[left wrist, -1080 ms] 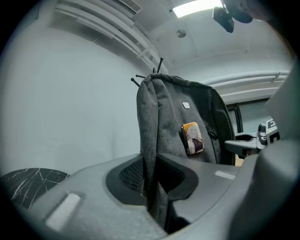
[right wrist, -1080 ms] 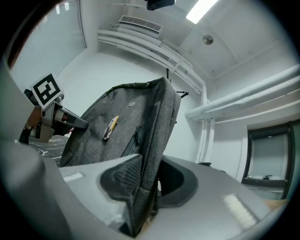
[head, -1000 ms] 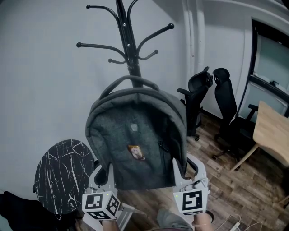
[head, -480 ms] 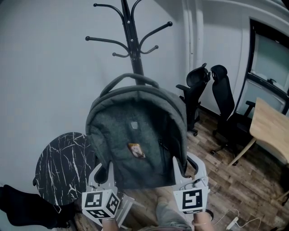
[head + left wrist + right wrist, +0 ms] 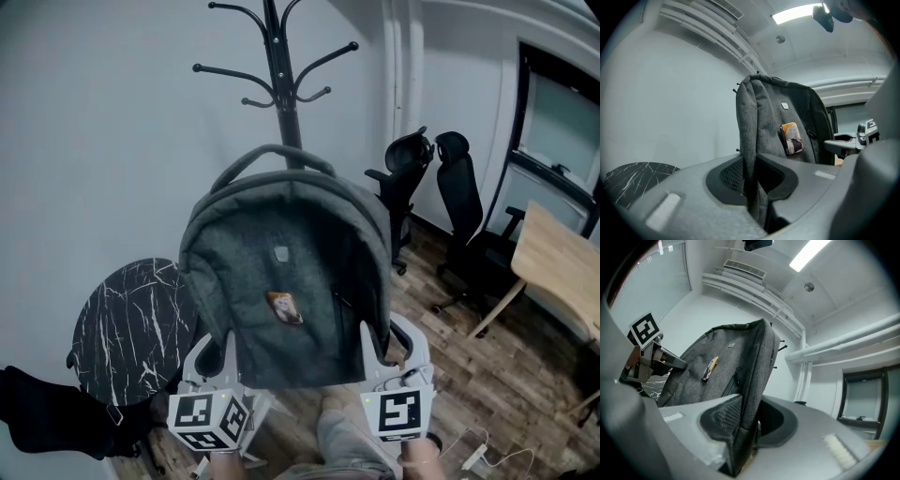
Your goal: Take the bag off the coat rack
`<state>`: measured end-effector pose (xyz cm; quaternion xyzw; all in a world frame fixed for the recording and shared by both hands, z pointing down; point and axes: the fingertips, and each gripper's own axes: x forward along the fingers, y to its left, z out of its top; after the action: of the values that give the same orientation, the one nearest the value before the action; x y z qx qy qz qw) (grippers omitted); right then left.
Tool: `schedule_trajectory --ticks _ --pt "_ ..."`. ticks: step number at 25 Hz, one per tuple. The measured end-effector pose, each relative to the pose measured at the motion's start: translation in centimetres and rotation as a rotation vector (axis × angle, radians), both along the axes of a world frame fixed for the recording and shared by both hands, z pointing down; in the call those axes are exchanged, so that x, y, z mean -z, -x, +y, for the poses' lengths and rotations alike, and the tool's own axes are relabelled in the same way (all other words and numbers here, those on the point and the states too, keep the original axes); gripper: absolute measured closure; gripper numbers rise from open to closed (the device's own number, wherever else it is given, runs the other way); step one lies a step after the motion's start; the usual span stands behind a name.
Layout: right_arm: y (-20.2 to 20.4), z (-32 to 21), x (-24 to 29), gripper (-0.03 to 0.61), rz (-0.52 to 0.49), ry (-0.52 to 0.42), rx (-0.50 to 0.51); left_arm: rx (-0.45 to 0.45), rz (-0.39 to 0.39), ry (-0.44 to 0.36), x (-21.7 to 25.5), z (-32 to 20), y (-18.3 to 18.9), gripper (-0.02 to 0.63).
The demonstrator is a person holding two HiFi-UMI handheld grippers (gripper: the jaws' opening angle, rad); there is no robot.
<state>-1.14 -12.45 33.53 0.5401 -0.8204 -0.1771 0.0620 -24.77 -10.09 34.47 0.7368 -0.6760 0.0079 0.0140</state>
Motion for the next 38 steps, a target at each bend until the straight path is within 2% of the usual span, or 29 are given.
schedule_trajectory --ticks 17,38 --pt "-3.5 6.8 1.0 0.485 0.015 -0.013 0.002 0.004 0.019 -0.005 0.7 6.8 -3.6 0.557" --pt "-11.4 13.0 0.9 0.485 0.013 0.017 0.062 0.068 0.017 0.016 0.8 14.6 -11.6 0.557"
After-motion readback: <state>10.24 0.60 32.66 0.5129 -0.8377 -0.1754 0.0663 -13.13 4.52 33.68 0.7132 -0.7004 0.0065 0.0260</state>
